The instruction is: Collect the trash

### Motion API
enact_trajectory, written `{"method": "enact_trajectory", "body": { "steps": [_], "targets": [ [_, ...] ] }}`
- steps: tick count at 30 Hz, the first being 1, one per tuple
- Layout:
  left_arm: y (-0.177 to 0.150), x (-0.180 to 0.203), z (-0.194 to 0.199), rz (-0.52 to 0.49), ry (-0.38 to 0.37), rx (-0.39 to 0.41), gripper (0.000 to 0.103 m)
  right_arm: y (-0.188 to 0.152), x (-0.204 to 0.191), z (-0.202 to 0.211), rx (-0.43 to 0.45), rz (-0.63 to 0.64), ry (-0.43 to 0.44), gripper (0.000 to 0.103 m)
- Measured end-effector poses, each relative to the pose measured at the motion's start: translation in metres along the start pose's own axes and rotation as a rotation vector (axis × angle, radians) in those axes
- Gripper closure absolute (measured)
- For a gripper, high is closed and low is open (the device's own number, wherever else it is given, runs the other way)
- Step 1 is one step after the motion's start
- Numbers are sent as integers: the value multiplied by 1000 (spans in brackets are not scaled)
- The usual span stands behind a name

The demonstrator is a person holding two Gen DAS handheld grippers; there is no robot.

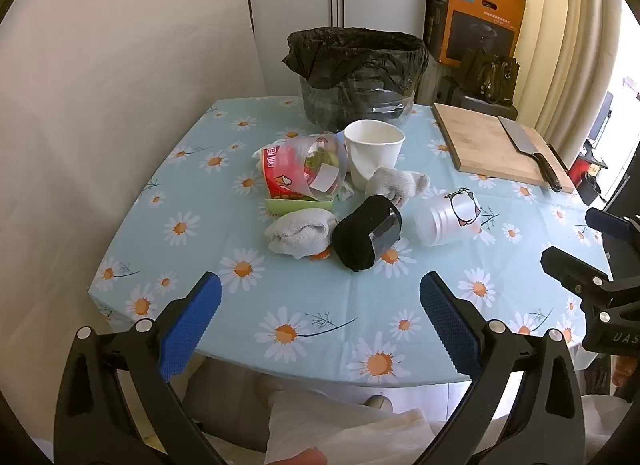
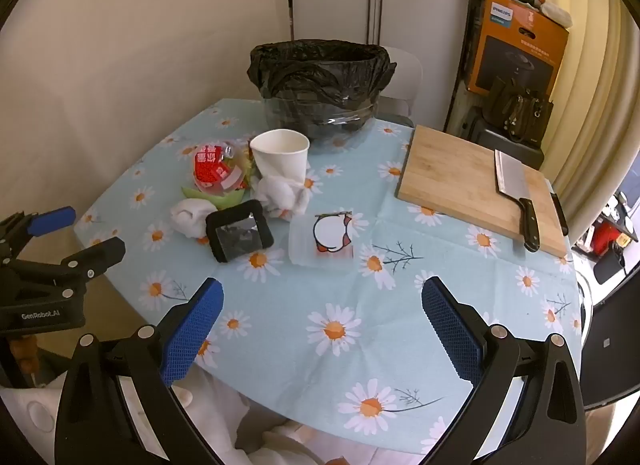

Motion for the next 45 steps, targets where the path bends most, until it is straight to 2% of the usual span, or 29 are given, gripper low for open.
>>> {"method": "enact_trajectory", "body": {
  "steps": [45],
  "targets": [
    [3,6,-10,-5,3,-17,6,0,5,-5,-1,7,19,8]
  ]
}}
Point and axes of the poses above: each gripper's, at about its wrist camera, not at the fingertips, and z roughly against the way its jaws point, x to its right, y to its top, the point moved 3 cm from there along -z, roughly the way its jaws point, and after that the axes turned 11 degrees about -y, right-handed, at the moved point
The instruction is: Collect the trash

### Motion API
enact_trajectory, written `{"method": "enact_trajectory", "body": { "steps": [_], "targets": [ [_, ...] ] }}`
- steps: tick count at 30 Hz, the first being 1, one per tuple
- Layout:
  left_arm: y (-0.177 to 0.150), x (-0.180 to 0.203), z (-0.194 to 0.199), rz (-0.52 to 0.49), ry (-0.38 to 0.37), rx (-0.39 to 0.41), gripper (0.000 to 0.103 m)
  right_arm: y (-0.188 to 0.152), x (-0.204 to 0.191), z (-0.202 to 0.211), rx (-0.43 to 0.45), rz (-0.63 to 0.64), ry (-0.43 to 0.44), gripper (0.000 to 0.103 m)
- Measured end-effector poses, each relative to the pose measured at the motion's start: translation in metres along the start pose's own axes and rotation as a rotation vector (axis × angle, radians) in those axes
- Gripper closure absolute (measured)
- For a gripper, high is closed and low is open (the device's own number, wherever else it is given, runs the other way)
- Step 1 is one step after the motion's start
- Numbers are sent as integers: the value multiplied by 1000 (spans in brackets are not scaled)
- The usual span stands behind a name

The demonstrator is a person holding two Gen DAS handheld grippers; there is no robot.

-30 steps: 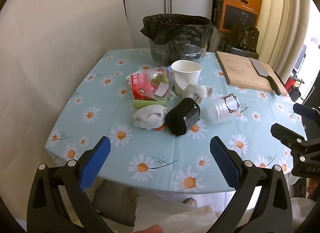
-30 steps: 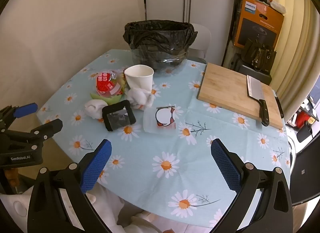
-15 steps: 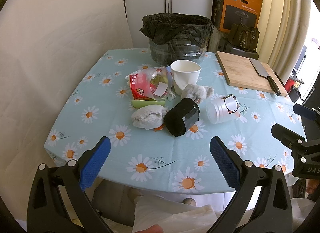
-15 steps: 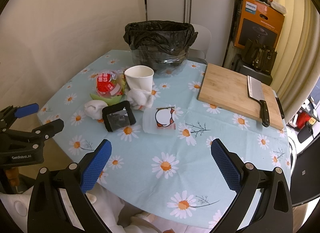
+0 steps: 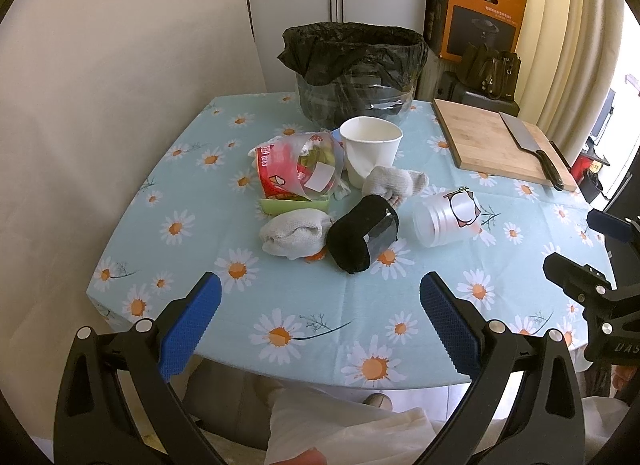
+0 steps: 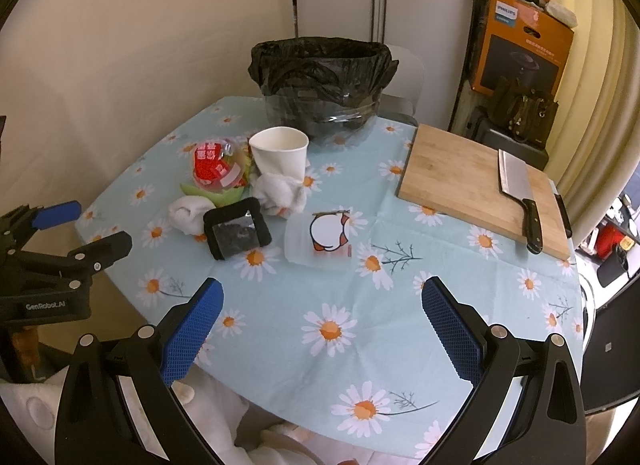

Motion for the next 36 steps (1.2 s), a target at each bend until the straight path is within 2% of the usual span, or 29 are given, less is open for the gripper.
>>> {"method": "enact_trajectory", "body": {
  "steps": [13,22,36],
  "targets": [
    [4,-1,-1,13,2,2,6,-1,5,-1,-10,-11,30,8],
    [6,-1,9,19,-25,53,6,1,0,3,7,8,53,8],
    [1,6,3,3,-39,8,6,2,-2,7,26,53,84,8]
  ]
}}
Point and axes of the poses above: each gripper's, at about its wrist camera, not at the fingertips, and z roughly against the way its jaws point, x to its right, y to its top, the point moved 3 cm from there along -z, roughly the way its jaws point, and after that the axes turned 11 degrees about -y, right-handed, at the moved point
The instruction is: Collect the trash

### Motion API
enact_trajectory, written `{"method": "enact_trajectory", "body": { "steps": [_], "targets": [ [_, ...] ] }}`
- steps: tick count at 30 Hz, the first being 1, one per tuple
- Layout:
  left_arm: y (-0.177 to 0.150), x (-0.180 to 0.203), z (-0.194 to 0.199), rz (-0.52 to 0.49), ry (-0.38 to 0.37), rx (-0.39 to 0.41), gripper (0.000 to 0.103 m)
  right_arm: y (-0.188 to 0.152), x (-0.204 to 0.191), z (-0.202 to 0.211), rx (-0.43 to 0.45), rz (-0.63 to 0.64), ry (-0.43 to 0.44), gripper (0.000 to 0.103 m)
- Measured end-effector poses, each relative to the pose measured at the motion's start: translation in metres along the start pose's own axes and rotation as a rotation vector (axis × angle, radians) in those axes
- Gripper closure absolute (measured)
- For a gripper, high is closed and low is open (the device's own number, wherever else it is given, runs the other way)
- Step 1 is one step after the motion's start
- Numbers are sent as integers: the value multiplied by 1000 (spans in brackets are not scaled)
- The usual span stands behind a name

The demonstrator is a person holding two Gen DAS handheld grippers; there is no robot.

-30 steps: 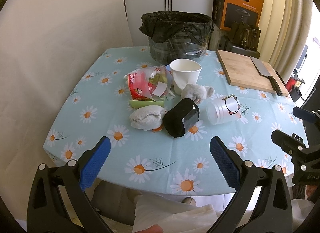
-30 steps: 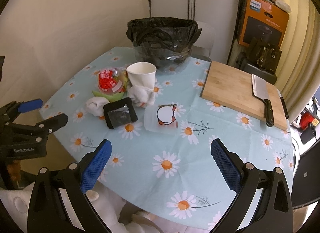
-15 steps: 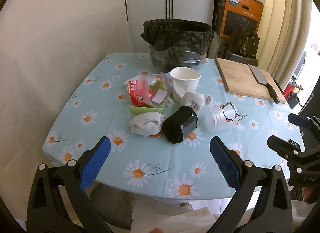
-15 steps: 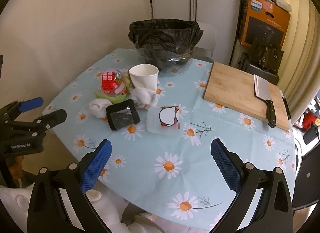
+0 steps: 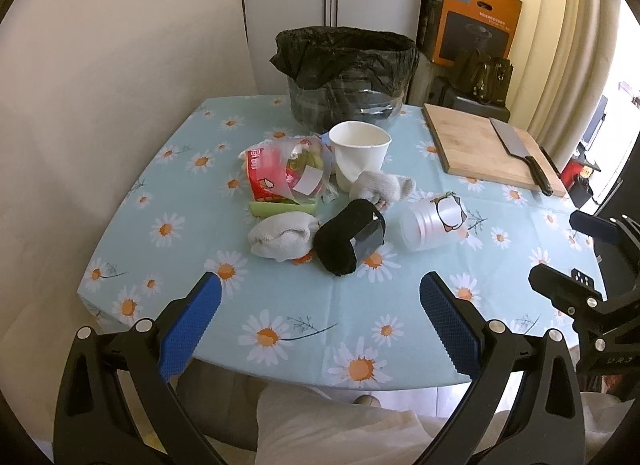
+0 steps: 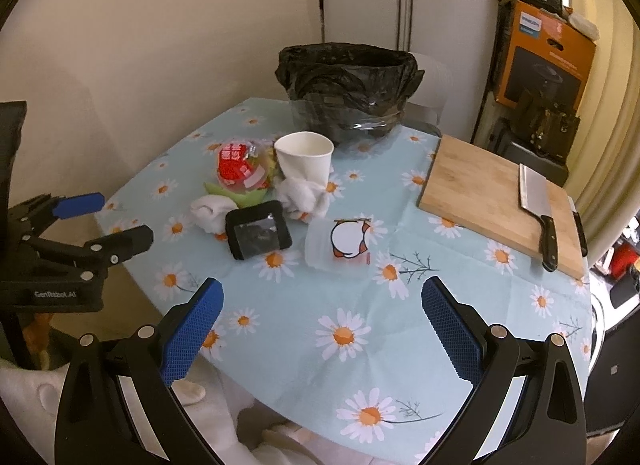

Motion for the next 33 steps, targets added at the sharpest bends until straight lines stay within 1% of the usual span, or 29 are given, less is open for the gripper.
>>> {"method": "enact_trajectory", "body": {
  "steps": [4,6,11,16,18,24,29,33],
  "targets": [
    [0,6,-1,-41,-6,-9,6,0,5,-6,-17,-25,32,8],
    [-1,4,-4,-52,-7,-26,6,3,7,-11,-34,-42,46,9],
    [1,-9,-13,-25,-17,-53,6,5,1,-22,-65,-18,41,9],
    [10,-25,-24,-18,-22,-71,6,9,-5,-39,-104,7,38,9],
    [14,-31,-31,-7,-41,-85,6,11,-6,-48,-125,11,43,9],
    [20,-47,-59,39,-74,-127,6,23,-6,-80,-179,50,40,9],
    [23,-59,-83,82,-96,-181,6,30,-9,-106,-226,85,47,10],
    [27,-67,-102,84,-56,-204,8,33,-11,-128,-269,105,59,10]
  ]
}}
Point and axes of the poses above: each gripper's, at about its wrist camera, not at the fingertips, and z roughly against the way its jaws point, x to its right, y to its top, the point moved 3 cm from there along -z, roughly the way its jaws point, and after that the axes turned 11 degrees about -y, right-handed, at the moved point
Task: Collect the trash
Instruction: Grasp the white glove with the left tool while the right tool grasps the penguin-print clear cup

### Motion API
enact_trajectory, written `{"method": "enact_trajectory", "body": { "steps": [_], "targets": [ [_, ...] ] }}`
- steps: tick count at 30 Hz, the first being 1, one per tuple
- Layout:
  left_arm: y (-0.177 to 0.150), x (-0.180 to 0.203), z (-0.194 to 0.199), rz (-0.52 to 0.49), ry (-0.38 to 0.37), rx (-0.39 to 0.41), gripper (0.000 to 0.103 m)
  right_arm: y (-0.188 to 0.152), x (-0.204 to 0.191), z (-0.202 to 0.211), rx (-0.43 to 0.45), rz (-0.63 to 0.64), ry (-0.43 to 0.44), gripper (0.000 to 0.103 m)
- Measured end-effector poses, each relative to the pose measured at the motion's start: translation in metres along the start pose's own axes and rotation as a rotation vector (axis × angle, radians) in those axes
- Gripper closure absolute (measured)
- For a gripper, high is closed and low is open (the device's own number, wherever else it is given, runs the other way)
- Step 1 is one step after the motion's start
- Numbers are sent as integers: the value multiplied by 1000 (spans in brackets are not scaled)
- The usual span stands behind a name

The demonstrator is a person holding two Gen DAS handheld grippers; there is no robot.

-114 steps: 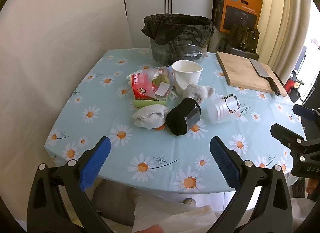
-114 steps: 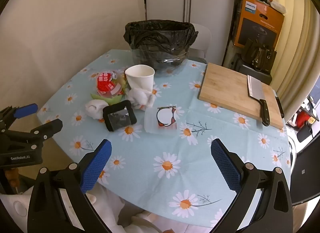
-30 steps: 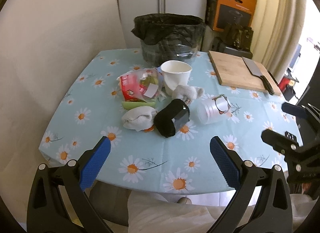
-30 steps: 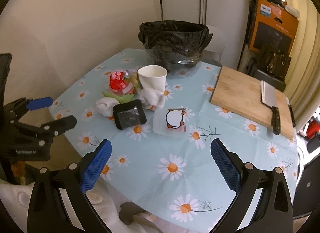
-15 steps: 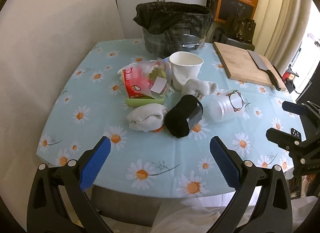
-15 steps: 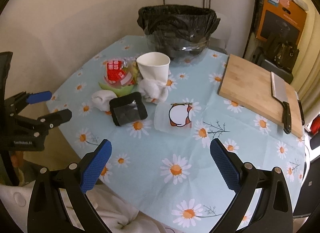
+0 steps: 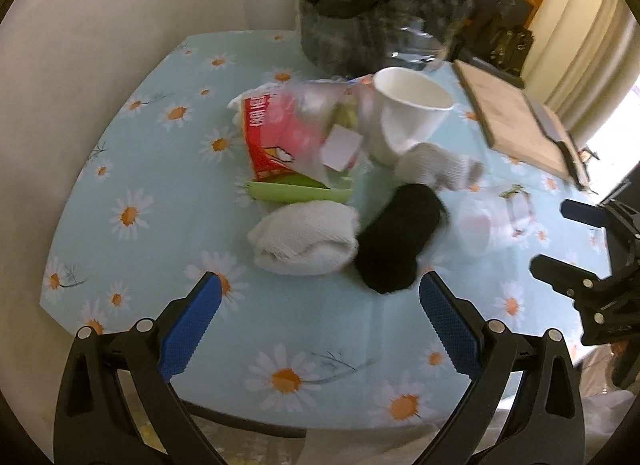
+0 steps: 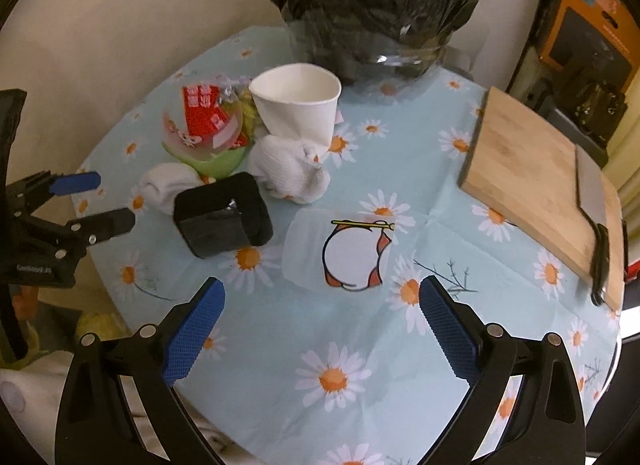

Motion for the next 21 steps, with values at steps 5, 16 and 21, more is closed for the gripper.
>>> {"method": "enact_trajectory", "body": {
  "steps": [5,16,21],
  "targets": [
    [10,-13,-24,11,21,-54,8,8,0,-23,-54,26,16,21],
    [18,-30,-64,87,-50,-172,36,22,3,-47,-110,51,77,51],
    [17,-28,-65,60,-59,-193,48,22,9,-48,-123,17,123,58]
  ]
}}
Point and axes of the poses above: each gripper's, at about its wrist camera, not at the fingertips, and z roughly against the way its jaws point, x to its right, y to its top, the point moved 3 cm from there along -z, roughly the way its jaws point, and after that the axes turned 11 degrees about -y, right-handed, at the moved point
